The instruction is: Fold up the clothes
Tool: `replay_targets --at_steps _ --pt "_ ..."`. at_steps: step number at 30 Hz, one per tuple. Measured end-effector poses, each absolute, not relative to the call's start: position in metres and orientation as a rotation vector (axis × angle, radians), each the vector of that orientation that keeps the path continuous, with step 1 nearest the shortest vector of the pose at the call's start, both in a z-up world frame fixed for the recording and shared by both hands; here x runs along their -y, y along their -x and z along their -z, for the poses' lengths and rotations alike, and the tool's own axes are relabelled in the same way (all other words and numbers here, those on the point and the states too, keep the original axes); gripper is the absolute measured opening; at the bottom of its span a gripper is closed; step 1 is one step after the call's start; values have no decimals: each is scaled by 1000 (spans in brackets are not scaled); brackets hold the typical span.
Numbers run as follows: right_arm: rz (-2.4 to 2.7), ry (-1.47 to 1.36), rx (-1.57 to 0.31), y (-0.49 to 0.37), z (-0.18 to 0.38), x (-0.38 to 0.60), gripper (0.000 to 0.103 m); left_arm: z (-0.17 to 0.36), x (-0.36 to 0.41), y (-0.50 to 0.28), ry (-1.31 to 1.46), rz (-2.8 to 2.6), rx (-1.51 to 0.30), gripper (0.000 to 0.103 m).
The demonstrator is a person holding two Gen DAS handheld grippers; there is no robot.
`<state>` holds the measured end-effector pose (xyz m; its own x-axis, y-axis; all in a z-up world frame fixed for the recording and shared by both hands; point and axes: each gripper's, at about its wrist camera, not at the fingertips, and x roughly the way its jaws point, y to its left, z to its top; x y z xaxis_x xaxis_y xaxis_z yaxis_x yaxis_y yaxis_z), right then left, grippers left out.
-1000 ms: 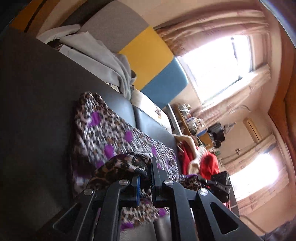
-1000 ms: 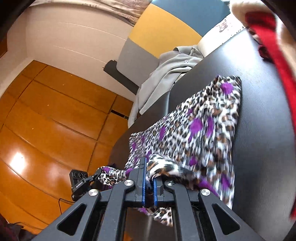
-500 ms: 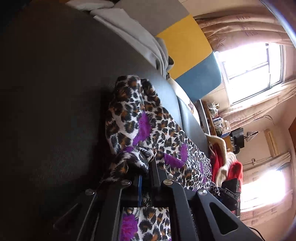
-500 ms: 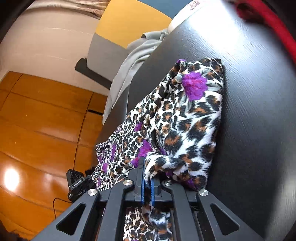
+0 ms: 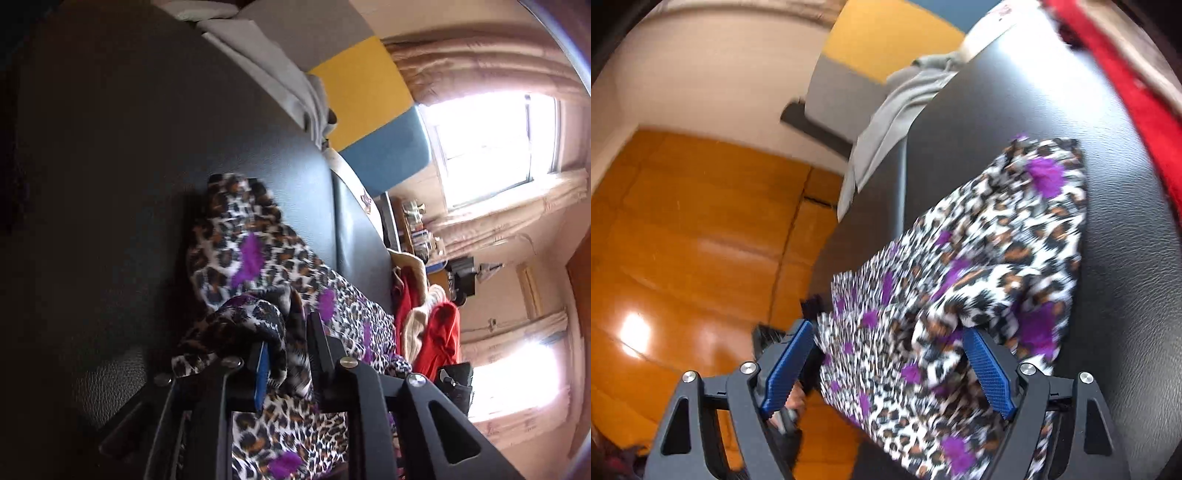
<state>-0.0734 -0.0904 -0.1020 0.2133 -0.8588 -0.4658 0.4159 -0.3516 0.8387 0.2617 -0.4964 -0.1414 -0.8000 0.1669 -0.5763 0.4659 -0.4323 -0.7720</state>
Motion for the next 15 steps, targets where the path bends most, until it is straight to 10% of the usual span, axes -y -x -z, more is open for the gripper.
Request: replay_targets --at_steps 2,7,15 --pt "1469 -1374 348 66 103 98 81 141 493 -256 -948 2339 -1523 18" --pt "1575 -1439 211 62 121 106 25 149 490 -253 -1028 2308 -1524 18" --pt "1575 -1380 214 65 114 107 19 148 490 -246 -1086 2305 -1496 16"
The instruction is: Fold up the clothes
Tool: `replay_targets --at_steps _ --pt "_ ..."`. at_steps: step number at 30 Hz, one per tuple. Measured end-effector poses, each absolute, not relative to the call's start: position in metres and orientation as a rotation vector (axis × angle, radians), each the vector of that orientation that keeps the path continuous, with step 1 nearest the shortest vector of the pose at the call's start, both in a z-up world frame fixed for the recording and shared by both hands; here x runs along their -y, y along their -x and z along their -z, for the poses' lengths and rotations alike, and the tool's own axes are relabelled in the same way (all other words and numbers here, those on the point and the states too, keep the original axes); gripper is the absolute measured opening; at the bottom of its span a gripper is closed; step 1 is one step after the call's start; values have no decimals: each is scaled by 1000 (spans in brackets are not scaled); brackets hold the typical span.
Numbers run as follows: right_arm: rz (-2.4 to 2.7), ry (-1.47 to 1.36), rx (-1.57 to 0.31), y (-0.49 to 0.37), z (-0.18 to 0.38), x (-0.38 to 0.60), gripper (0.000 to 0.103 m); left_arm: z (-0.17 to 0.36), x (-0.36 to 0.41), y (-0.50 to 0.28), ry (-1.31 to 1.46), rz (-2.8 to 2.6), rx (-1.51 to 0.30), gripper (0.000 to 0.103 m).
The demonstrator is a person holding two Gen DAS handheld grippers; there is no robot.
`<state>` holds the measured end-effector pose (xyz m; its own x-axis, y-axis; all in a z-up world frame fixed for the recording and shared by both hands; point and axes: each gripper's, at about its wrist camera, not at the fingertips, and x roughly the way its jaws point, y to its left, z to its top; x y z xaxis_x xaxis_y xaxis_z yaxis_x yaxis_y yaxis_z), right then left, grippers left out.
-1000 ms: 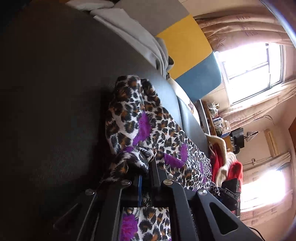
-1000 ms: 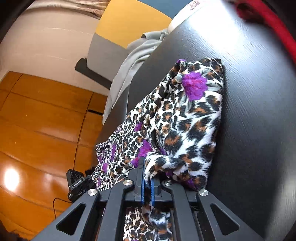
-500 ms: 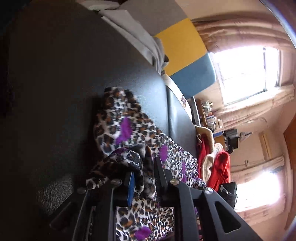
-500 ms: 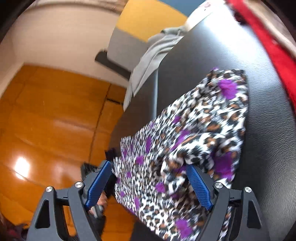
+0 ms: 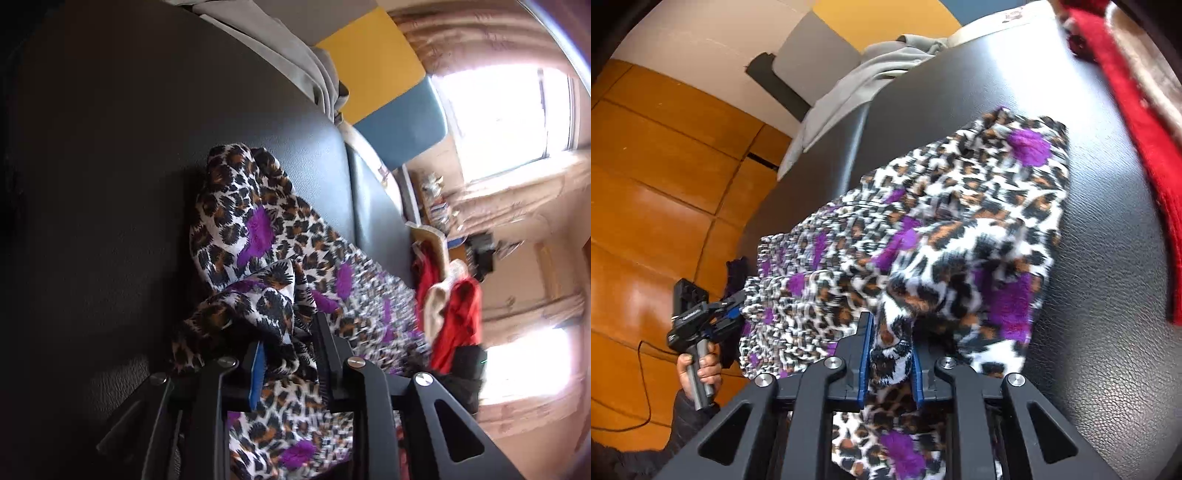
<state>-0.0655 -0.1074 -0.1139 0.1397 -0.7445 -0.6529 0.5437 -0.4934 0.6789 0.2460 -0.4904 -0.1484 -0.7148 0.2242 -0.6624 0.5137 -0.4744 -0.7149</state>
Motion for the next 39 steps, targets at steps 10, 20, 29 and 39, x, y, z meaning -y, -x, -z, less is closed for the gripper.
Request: replay_targets --at_steps 10,20,29,39 --pt "1616 -1286 622 140 110 102 19 139 542 -227 -725 2291 -1821 5" --pt "1656 -1253 678 150 116 89 70 164 542 -245 -810 2121 -1763 17" --pt "1918 -1137 58 122 81 116 80 151 524 -268 -893 2189 -1528 24" --pt "2042 -1078 -274 120 86 148 11 138 488 -230 -1071 2385 -1219 5"
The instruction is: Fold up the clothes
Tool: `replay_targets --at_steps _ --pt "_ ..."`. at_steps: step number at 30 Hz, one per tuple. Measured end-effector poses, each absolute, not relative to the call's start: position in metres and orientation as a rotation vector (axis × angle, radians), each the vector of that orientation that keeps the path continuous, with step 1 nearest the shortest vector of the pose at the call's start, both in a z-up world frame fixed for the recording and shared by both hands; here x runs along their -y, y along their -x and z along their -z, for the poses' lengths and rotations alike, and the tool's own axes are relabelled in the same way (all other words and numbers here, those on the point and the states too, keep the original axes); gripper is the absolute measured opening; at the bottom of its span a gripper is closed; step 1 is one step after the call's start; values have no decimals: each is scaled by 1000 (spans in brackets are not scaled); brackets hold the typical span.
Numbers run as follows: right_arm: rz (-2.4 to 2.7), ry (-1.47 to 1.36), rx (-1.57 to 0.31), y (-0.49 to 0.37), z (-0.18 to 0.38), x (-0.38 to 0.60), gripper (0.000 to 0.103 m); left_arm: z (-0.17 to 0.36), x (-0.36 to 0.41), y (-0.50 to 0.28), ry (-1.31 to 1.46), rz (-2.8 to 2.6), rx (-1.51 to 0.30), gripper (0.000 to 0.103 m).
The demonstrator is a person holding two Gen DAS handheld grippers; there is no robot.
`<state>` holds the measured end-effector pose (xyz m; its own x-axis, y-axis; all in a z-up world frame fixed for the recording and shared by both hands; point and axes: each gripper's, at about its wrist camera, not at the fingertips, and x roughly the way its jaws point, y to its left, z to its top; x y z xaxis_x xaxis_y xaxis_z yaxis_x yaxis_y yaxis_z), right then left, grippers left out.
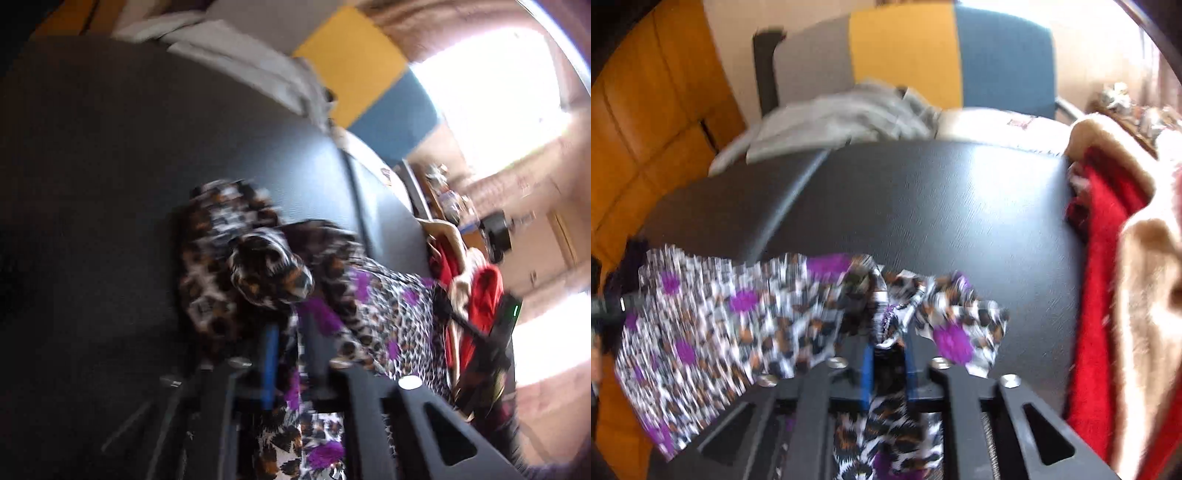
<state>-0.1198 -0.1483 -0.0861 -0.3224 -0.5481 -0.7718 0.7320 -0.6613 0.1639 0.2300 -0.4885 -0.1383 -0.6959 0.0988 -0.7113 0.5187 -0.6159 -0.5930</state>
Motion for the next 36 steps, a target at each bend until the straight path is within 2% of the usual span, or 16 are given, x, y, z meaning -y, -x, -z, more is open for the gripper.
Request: replay_targets --at_steps 3,6,8,10,13,16,19,22,24,26,28,32,34,36 --pt "2097 -1150 -245 146 93 145 11 143 488 -231 -1120 2334 -1141 4" --pt "2115 -1239 -261 163 118 146 14 153 494 -246 -1097 2293 -1225 2" --pt "2127 -1219 -201 165 115 141 28 151 493 -255 -1072 2305 -1242 2" --pt "2163 -1199 -192 162 107 135 67 145 490 -257 -1072 2329 -1225 5" --pt "2188 -1065 -257 140 81 138 68 136 487 -255 -1083 2355 -1162 15" --pt "2096 -947 -306 108 60 154 74 126 485 -244 -1094 2364 -1071 16" --pt "1891 -921 -337 73 62 179 81 112 482 -227 -1144 2436 -972 16" --pt "1787 -920 -434 44 81 204 81 109 482 -211 -1211 2514 -1073 16" --pt "1760 -961 -431 42 100 212 81 110 486 -199 -1240 2508 -1112 16" --pt "1752 -983 -406 39 117 214 84 119 497 -188 -1253 2450 -1120 16" --pt "1751 -953 -353 40 121 209 93 130 514 -179 -1239 2399 -1173 16" --pt "1730 -935 -271 46 124 196 96 129 568 -187 -901 2330 -1441 16" --pt "1704 -942 -220 53 125 190 99 123 579 -195 -786 2317 -1502 19" --pt "1687 -943 -178 57 125 184 99 118 576 -205 -773 2313 -1454 19"
